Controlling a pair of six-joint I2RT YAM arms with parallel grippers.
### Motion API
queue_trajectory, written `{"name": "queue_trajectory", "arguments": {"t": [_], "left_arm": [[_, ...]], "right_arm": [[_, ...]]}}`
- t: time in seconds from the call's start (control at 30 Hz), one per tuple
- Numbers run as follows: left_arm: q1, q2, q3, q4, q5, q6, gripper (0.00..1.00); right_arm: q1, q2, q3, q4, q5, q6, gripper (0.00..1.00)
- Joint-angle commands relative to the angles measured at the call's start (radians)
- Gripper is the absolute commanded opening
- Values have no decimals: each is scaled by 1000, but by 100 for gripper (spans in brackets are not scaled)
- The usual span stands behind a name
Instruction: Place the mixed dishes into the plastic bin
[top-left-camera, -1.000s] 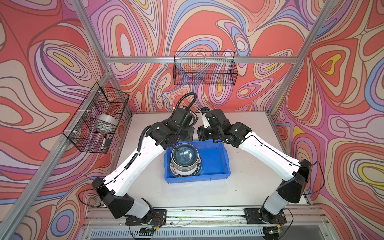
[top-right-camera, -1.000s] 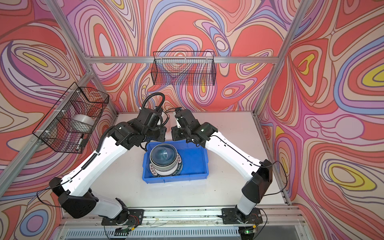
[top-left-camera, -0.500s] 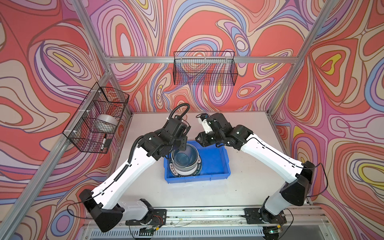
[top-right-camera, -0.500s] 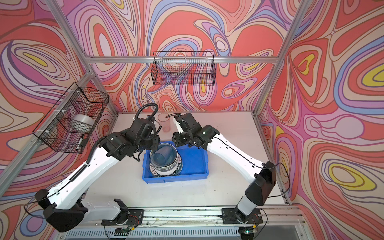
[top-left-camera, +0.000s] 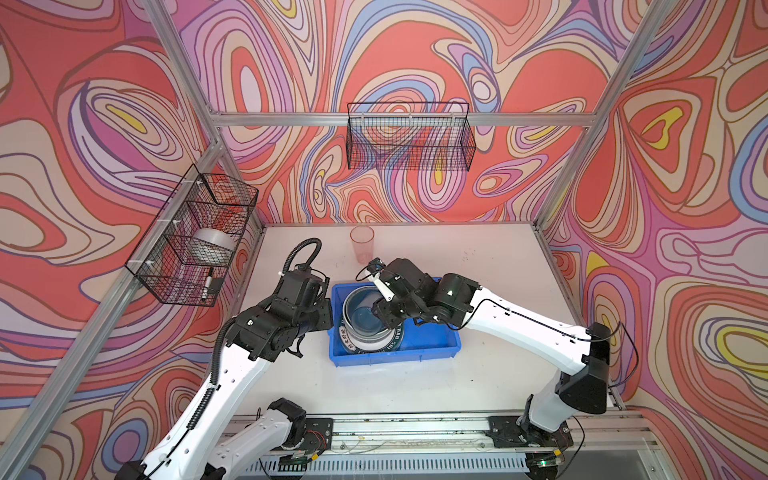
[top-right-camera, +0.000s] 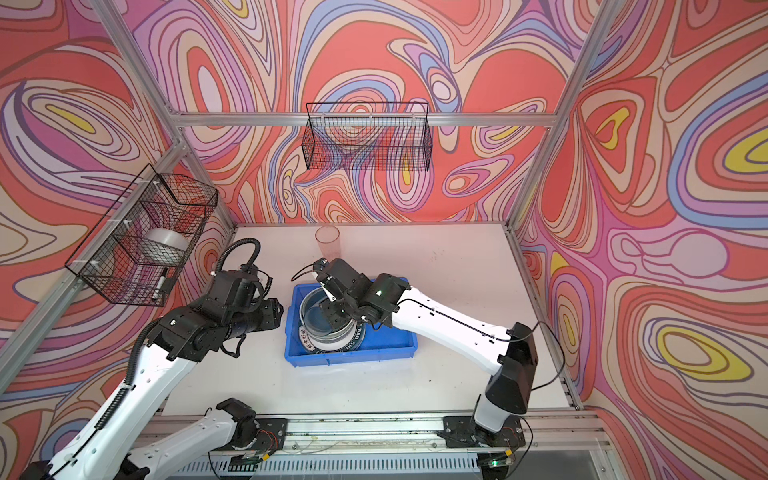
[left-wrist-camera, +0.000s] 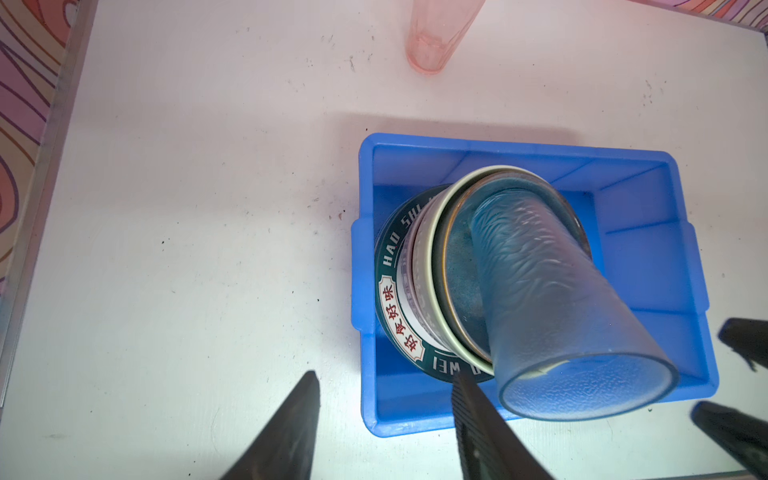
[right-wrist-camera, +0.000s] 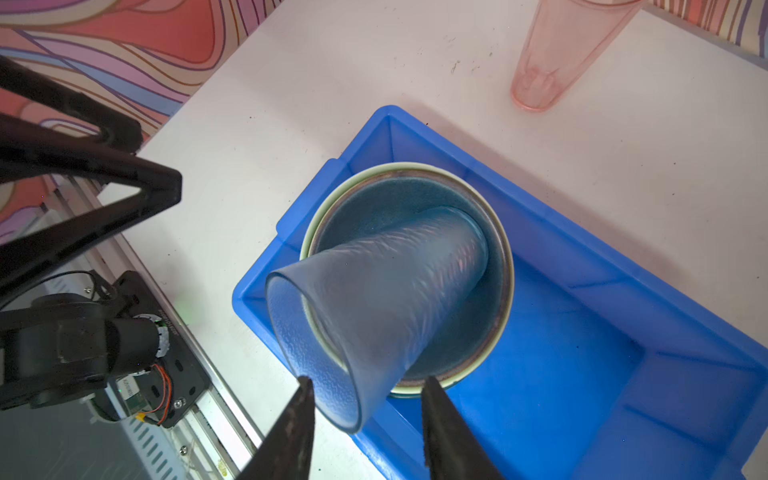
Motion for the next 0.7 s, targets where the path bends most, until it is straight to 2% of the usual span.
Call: {"name": "queue_trajectory", "arguments": {"t": [0.0,0.1,0.3,0.67], "left_arm": [[30,-6,-44,20,46,4,56],[71,-17,-78,62,97,15,57],[99,-25,-123,113,111,47,58],[111,-28,-164,140,120,61,58]], "right_arm": [[29,57,43,-27,131,-3,43],[31,86,59,-40,180,14,41],[32,116,49,-26,204,32,34],[31,151,110,-67,254,85,7]]}}
